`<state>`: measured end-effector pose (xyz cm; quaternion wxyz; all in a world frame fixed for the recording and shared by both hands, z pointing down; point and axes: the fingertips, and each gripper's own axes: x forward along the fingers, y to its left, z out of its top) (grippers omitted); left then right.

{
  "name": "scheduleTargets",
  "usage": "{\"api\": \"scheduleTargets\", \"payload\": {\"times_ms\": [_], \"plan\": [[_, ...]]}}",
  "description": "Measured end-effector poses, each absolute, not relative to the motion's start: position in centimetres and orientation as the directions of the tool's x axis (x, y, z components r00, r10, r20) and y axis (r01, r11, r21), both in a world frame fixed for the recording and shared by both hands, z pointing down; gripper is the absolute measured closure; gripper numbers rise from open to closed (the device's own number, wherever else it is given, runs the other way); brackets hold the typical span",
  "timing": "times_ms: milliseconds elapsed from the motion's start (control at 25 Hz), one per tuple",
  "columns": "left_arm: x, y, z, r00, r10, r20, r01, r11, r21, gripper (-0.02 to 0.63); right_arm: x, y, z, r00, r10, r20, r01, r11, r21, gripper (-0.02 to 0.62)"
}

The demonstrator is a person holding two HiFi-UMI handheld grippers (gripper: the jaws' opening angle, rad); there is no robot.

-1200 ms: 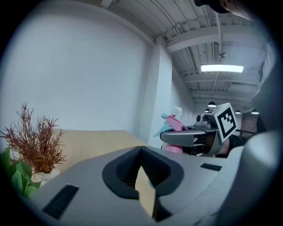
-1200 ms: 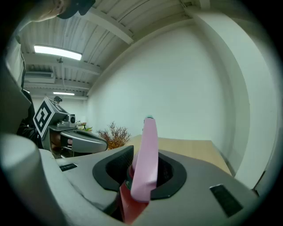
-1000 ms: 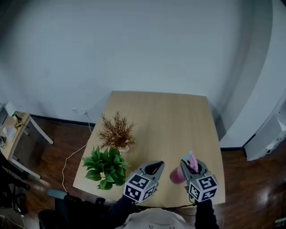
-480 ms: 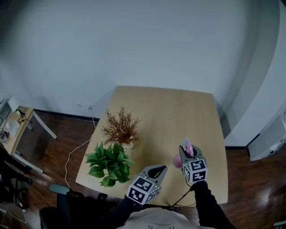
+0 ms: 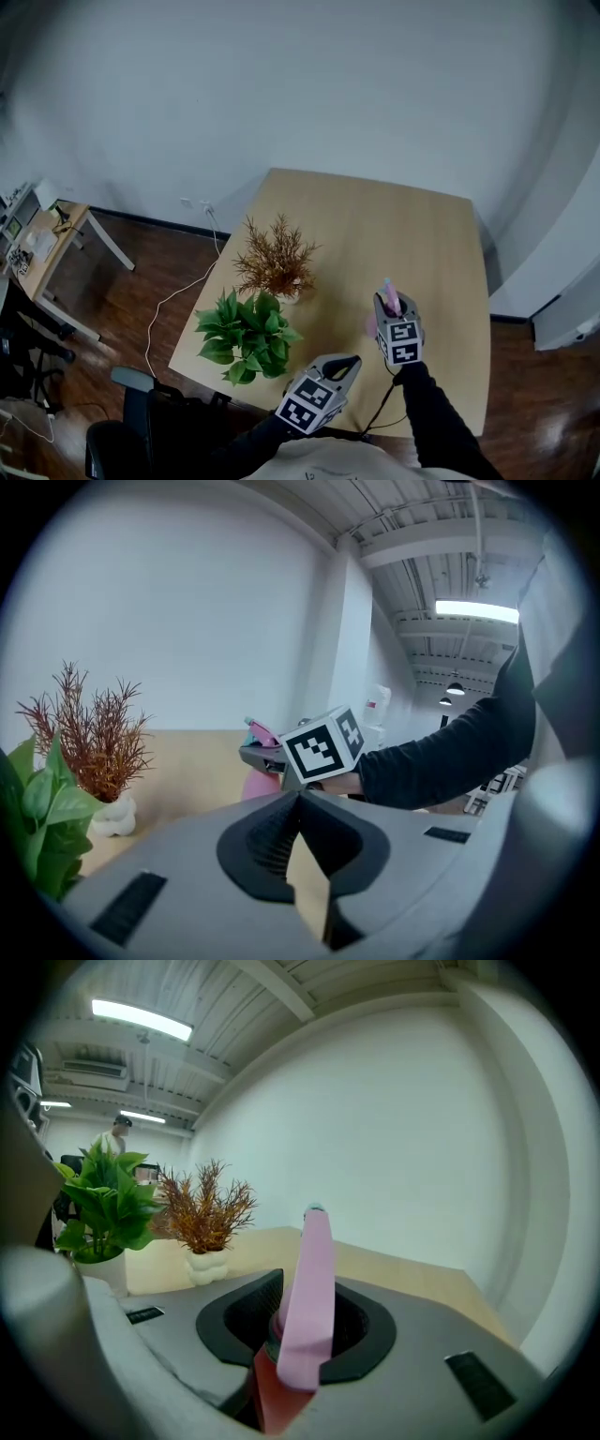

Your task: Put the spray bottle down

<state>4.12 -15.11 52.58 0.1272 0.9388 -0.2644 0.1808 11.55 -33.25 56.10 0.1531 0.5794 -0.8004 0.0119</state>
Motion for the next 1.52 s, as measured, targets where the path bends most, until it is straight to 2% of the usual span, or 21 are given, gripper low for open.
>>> {"api": "scheduleTargets", "payload": {"times_ms": [360, 800, 960, 1160, 1360, 1520], "plan": [[3.5, -15.3, 52.7, 0.788, -0.454, 0.415, -0.548, -0.825, 0.139, 0.612, 10.2, -34.9, 57.7, -0.276, -0.923, 0.268, -0.923, 0.332, 0.193, 0.517], [2.7, -15.0, 53.0, 0.784, -0.450, 0.426, -0.551, -0.822, 0.145, 0.612, 10.0, -34.2, 57.6, -0.308, -0.922, 0.233, -0.926, 0.347, 0.149, 0.497], [2.7, -14.8, 53.0, 0.785, -0.449, 0.426, -0.549, -0.823, 0.144, 0.612, 10.1, -33.8, 57.4, -0.313, -0.922, 0.230, -0.928, 0.348, 0.133, 0.423], [2.8, -14.5, 53.1, 0.787, -0.449, 0.424, -0.549, -0.823, 0.146, 0.612, 11.2, -33.0, 57.2, -0.297, -0.929, 0.219, -0.937, 0.328, 0.122, 0.396], [2.8, -14.3, 53.0, 0.789, -0.451, 0.418, -0.550, -0.821, 0.152, 0.612, 12.7, -28.2, 55.7, -0.290, -0.940, 0.181, -0.950, 0.305, 0.063, 0.397], [3.1, -14.3, 52.9, 0.793, -0.451, 0.410, -0.548, -0.821, 0.158, 0.612, 14.6, -22.9, 52.6, -0.268, -0.960, 0.085, -0.963, 0.265, -0.038, 0.405]]}}
